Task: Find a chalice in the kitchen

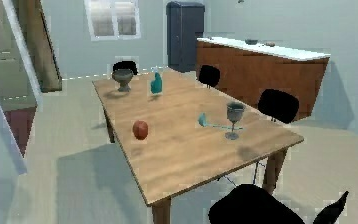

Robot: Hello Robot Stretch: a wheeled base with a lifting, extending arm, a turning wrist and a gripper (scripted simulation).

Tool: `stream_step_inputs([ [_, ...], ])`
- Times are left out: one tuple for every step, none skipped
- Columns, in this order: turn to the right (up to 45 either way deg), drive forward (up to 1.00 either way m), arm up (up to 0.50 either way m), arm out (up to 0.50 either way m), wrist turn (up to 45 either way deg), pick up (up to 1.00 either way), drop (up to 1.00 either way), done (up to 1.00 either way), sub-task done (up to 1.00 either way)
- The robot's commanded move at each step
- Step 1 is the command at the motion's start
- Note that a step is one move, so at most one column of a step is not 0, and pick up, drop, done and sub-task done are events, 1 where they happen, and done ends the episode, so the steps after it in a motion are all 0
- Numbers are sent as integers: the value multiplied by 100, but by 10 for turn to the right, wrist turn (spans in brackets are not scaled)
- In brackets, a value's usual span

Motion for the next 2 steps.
stream_step_inputs([
  [150, 0, 0, 0, 0, 0, 0, 0, 0],
  [0, 0, 0, 0, 0, 0, 0, 100, 0],
])
